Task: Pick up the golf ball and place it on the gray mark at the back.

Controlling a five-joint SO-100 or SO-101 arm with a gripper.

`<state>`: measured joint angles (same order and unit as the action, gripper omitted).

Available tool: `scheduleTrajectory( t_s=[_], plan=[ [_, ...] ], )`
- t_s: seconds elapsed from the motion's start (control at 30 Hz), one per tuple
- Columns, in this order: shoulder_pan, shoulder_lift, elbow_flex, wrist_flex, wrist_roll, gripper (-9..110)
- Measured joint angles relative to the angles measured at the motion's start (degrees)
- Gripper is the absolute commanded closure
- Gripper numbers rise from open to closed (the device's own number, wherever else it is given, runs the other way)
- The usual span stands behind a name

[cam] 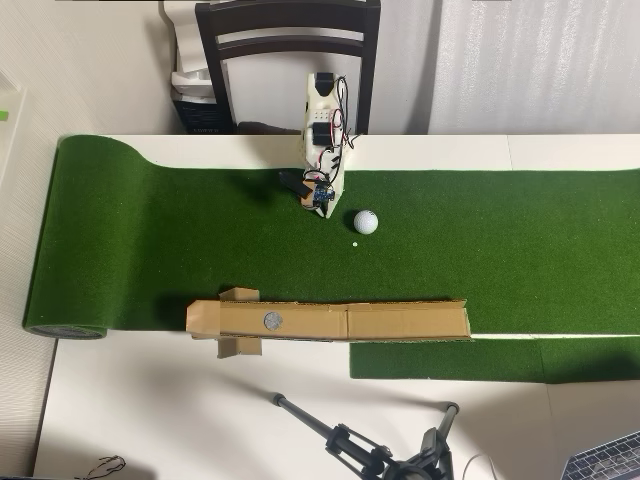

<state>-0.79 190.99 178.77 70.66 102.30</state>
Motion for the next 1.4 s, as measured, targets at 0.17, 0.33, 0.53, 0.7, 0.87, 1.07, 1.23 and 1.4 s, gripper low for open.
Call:
scheduleTrajectory(
  t_s=[0.17, 0.33, 0.53, 0.7, 0.87, 1.07, 1.23, 1.4],
  plan=[
    [0.0, 0.0, 0.0, 0.0, 0.0, 101],
    [0.0, 0.0, 0.0, 0.0, 0.0, 101],
    [0.0, 0.0, 0.0, 0.4, 0.0, 99],
    [0.0, 0.8, -1.5, 3.4, 0.0, 89],
    [0.0, 0.8, -6.2, 6.0, -0.4, 88],
    [0.0, 0.8, -8.0, 6.3, -0.5, 88],
    [0.0, 0.8, -10.1, 8.0, -0.5, 88],
    [0.0, 0.7, -11.5, 9.1, -0.3, 83]
  ],
)
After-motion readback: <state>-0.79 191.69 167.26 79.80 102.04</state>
